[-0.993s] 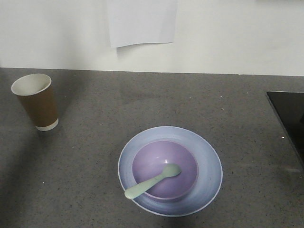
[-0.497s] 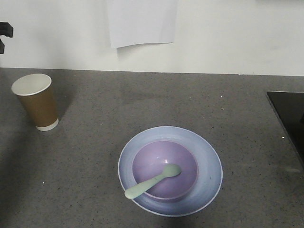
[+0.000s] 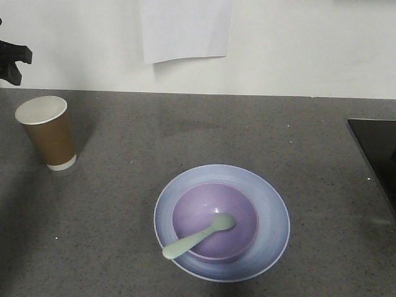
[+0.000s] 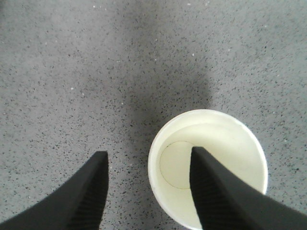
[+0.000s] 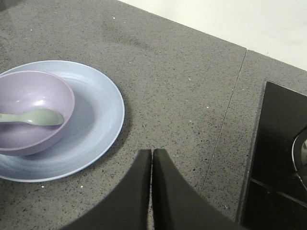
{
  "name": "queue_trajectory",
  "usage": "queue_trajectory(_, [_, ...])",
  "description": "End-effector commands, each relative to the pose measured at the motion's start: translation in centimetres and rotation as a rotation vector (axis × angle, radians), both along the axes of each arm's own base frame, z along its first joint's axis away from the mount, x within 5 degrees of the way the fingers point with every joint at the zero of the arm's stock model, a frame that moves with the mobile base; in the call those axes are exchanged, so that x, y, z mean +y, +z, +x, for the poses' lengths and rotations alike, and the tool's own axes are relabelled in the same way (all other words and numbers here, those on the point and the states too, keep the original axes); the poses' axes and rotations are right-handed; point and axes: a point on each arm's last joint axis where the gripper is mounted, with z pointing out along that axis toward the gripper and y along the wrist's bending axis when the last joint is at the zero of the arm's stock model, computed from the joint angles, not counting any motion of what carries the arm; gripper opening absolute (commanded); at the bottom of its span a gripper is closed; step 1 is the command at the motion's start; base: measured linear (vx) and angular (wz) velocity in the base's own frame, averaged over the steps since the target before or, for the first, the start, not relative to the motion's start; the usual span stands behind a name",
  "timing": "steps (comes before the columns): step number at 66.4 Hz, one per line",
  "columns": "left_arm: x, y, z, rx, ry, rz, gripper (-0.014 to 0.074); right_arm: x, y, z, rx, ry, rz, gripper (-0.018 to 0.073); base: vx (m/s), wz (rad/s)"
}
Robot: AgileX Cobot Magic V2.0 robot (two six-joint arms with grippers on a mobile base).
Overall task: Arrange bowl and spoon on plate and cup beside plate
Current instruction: 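Move the left gripper over the brown paper cup rim, then lower the left gripper and pinch the paper cup rim, then slide the held cup toward the plate with the left gripper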
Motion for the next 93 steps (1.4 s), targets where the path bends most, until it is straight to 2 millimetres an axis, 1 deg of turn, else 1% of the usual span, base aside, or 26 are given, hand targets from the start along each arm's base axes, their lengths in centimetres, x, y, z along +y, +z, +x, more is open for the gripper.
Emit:
queue_trajectory(1, [-0.1, 1.5, -0.2, -0.056, -0.005, -0.005, 0.0380, 0.0, 1.2, 0.2, -0.078, -0.010, 0.021, -0.0006, 0.00, 0.00])
queue_trajectory(9, [-0.1, -0.4, 0.6, 0.021, -0.007, -0.012, 0.0380, 0.0, 1.2, 0.2, -0.078, -0.010, 0.021, -0.0006, 0.00, 0.00])
queue_trajectory(23, [0.0, -3.0, 1.9, 0.098, -0.006, -0.018, 0.0380, 0.0, 1.2, 0.2, -0.078, -0.010, 0.021, -0.0006, 0.00, 0.00])
queue_trajectory(31, [0.0, -3.9, 2.3, 0.127, -0.007, -0.021, 0.0380, 0.0, 1.2, 0.2, -0.078, -0.010, 0.021, -0.0006, 0.00, 0.00])
queue_trajectory(39, [0.0, -4.0, 2.4, 0.127, -0.007, -0.020, 0.0362, 0.0, 1.2, 0.2, -0.078, -0.010, 0.021, -0.0006, 0.00, 0.00])
queue_trajectory(44, [0.0, -4.0, 2.4, 0.127, -0.009, -0.019, 0.0314, 0.0, 1.2, 0.2, -0.078, -0.010, 0.021, -0.0006, 0.00, 0.00])
queue_trajectory(51, [0.0, -4.0, 2.4, 0.128, -0.032, -0.007, 0.0177, 0.0, 1.2, 0.2, -0.078, -0.010, 0.021, -0.0006, 0.00, 0.00])
queue_trajectory(58, [0.0, -4.0, 2.4, 0.124, -0.051, 0.004, 0.0000, 0.0, 1.2, 0.2, -0.078, -0.010, 0.021, -0.0006, 0.00, 0.00])
queue_trajectory(60, [0.0, -4.0, 2.4, 0.125, -0.052, 0.004, -0.0009, 0.0, 1.2, 0.2, -0.078, -0.010, 0.021, -0.0006, 0.00, 0.00])
queue_trajectory(68, [-0.5, -3.3, 2.0, 0.115, -0.068, -0.012, -0.0009, 0.0, 1.2, 0.2, -0.076, -0.009, 0.021, -0.0006, 0.00, 0.00])
queue_trajectory(72, [-0.8, -2.5, 1.6, 0.094, -0.095, -0.041, -0.0008, 0.0, 1.2, 0.2, -0.072, -0.009, 0.020, -0.0006, 0.00, 0.00])
queue_trajectory(78, [-1.8, -0.8, 0.7, 0.040, -0.157, -0.109, -0.0008, 0.0, 1.1, 0.2, -0.063, -0.009, 0.019, -0.0006, 0.00, 0.00])
queue_trajectory(82, [-2.7, 0.7, -0.4, 0.015, -0.201, -0.153, -0.0007, 0.0, 1.1, 0.2, -0.063, -0.009, 0.019, -0.0006, 0.00, 0.00])
queue_trajectory(86, [-3.9, 2.2, -1.6, -0.025, -0.264, -0.187, -0.0008, 0.0, 1.1, 0.1, -0.062, -0.008, 0.018, -0.0006, 0.00, 0.00])
queue_trajectory(93, [-6.2, 3.8, -3.8, -0.066, -0.377, -0.198, -0.0008, 0.0, 1.1, 0.1, -0.061, -0.008, 0.018, -0.0006, 0.00, 0.00])
